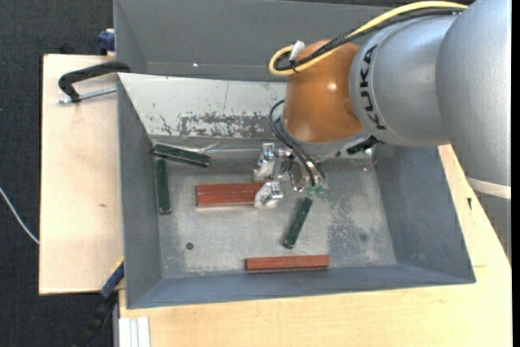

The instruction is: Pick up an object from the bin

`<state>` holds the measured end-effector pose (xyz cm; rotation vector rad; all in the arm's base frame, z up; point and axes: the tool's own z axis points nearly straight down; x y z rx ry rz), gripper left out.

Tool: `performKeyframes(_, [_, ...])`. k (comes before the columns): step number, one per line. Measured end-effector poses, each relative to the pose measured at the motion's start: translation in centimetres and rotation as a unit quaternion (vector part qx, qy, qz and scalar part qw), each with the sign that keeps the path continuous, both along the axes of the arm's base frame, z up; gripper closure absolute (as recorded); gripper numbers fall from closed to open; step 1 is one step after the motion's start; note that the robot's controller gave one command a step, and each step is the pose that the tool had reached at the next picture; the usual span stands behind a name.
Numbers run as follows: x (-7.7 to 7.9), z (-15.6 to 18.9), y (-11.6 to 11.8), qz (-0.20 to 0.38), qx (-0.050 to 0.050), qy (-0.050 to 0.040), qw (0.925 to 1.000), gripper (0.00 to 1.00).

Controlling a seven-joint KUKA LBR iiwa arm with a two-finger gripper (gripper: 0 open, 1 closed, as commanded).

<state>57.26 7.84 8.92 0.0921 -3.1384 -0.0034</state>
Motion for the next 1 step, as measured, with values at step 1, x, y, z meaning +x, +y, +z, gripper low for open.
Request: performKeyframes(1, [0.00, 0.00, 0.00, 0.000, 0.000, 0.0000, 1.0000, 1.00])
